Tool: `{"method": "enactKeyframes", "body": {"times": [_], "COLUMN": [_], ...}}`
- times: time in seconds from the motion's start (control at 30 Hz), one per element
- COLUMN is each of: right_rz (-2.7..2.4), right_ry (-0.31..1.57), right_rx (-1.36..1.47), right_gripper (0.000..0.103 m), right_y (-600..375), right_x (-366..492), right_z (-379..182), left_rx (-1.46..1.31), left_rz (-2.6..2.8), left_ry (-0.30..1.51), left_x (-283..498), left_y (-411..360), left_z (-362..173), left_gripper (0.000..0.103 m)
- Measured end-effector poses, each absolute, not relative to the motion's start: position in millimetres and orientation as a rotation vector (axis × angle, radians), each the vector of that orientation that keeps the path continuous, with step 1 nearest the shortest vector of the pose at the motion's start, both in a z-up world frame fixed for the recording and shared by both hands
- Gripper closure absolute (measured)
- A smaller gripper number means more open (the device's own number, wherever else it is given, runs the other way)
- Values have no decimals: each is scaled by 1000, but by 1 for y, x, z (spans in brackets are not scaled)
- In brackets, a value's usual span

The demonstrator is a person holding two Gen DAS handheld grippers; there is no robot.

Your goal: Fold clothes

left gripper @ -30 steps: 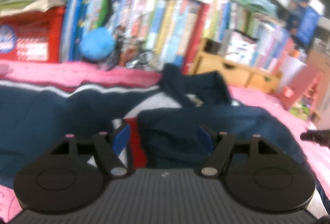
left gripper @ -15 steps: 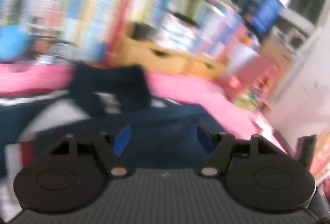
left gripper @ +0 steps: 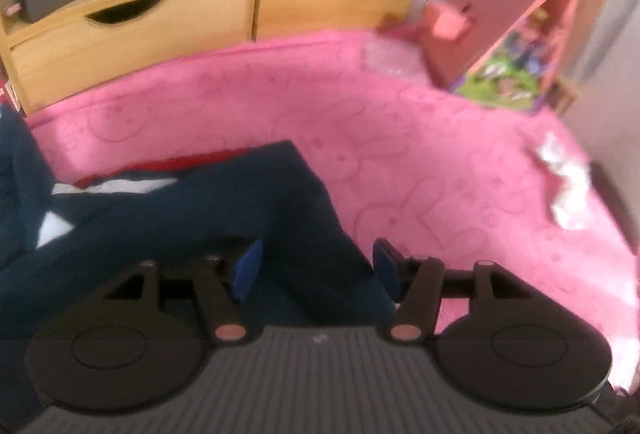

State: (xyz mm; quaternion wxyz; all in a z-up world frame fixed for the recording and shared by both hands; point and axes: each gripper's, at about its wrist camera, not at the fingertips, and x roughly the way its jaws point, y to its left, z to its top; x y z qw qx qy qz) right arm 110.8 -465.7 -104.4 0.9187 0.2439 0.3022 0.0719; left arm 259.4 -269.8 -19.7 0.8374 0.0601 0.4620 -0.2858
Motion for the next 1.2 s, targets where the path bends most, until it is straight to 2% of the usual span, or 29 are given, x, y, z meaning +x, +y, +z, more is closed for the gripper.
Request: {"method": "enactKeyframes", "body": {"times": [0.17,0.23,0.27,0.37,0.5,0.7,0.87,0.9,0.93,1.13,1.17,1.2], "right_rz": [140,136,135,131,129,138,149,149,149,148,149,149], "right_ry": [623,624,625,627,630,628,626,625,625,624,624,624], "right_rx": [479,465,459,442,433,462,491,492,493,493,494,495], "right_gripper": [85,85,85,85,86,86,86,86,86,86,86,86], "right_y": [-462,-461,-460,-458,-456,-460,-464,-464,-463,-462,-462,-462], "right_x": [109,109,109,108,108,107,107,107,107,105,105,105], "right_z": [-103,-102,-102,-102,-101,-102,-104,-104,-103,-103,-103,-103], "left_rx": [259,307,319,299,243,88,-12,-13,-5,144,154,164], "left_rz": [-527,-497,-481,-461,-471,-401,-456,-492,-525,-608,-595,-586], "left_ry": [970,943,935,928,909,885,844,838,841,974,991,1004], "left_x": [260,259,261,276,296,333,324,316,307,250,245,241], "left_y": [-299,-303,-305,-309,-310,-307,-284,-277,-272,-272,-275,-277], "left_z": [-27,-27,-27,-29,-30,-34,-10,-4,0,-10,-12,-13], "left_gripper": [43,57,73,86,94,100,97,91,88,84,78,67]}}
